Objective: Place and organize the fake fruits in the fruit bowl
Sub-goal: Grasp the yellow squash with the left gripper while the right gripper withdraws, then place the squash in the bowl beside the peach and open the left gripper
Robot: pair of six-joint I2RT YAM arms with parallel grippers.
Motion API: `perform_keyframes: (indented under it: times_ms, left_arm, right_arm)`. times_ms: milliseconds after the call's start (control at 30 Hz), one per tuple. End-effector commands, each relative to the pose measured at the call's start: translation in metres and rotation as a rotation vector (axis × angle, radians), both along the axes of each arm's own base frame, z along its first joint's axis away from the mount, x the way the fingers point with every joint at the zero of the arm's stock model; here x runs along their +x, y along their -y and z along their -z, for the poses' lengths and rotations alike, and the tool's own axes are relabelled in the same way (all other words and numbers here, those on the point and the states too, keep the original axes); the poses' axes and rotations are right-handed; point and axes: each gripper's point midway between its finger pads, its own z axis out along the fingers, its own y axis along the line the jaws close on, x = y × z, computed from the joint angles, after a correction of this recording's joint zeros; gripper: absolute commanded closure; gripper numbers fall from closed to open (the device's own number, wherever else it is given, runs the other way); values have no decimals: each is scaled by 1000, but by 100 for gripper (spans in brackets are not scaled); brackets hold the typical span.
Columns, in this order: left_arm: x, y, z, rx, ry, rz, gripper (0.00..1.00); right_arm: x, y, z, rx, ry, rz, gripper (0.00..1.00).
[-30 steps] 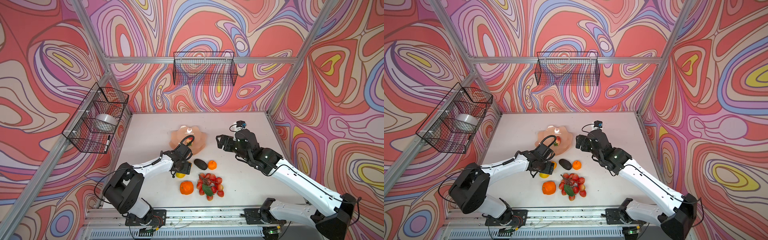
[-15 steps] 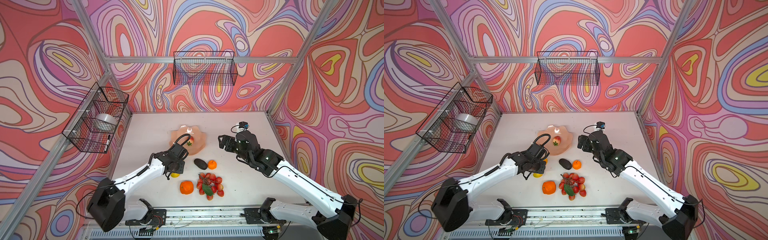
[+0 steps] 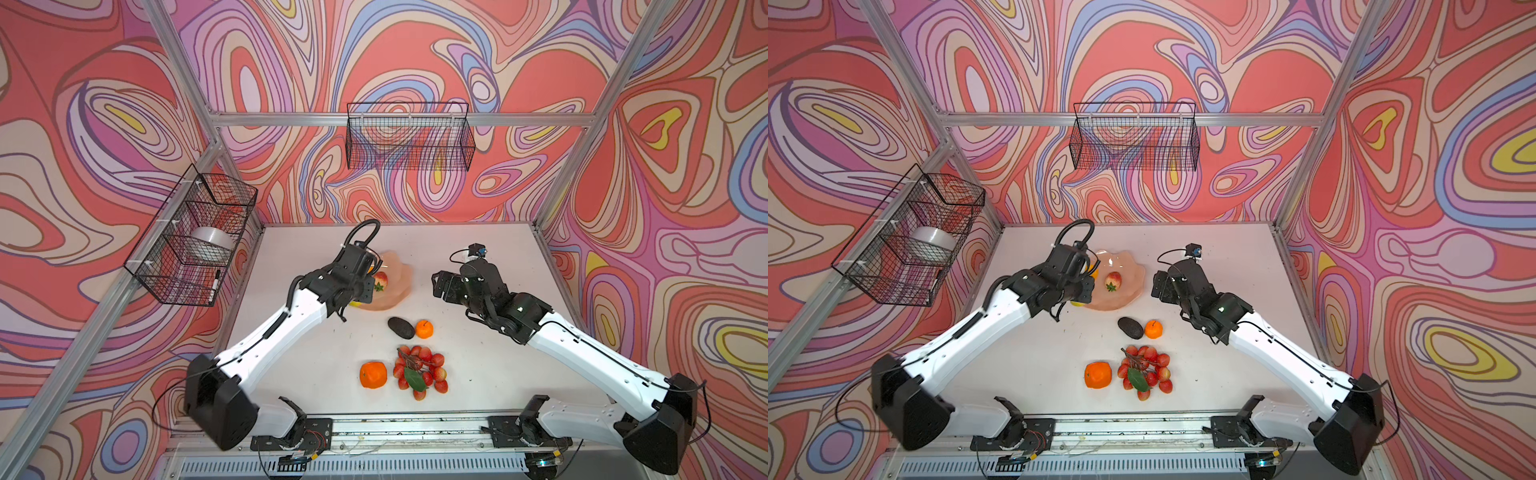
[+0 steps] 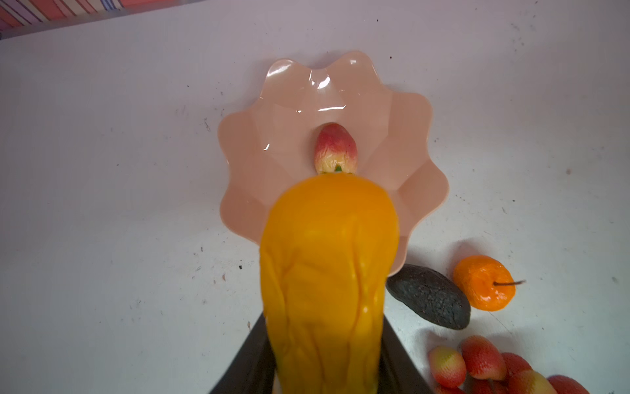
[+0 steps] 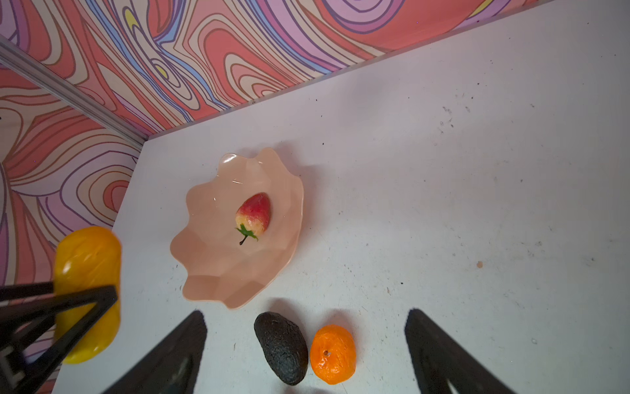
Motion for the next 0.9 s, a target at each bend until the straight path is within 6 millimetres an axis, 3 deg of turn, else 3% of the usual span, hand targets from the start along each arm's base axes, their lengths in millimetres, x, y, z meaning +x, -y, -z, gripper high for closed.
perform_keyframes:
  times_ms: [0, 133, 300, 700, 767, 867]
  left_arm:
    - [32, -3, 19, 15, -29, -14, 64]
    - [64, -7, 40, -59, -74, -80, 64]
    - [87, -1, 70, -80, -119, -98, 64]
    - [103, -1, 112, -19, -197, -144, 63]
    - [103, 0, 116, -27, -208, -146, 61]
    - [101, 6, 119, -52, -240, -128, 51]
  right_arm:
    - [-9, 8, 19, -16, -62, 12, 6]
    - [-17, 8, 40, -29, -114, -9, 6]
    - [-24, 11, 62, -44, -162, -4, 6]
    - [-30, 11, 91, -65, -238, -6, 6]
    - [-30, 10, 96, -72, -251, -8, 6]
    - [-30, 8, 103, -82, -270, -15, 6]
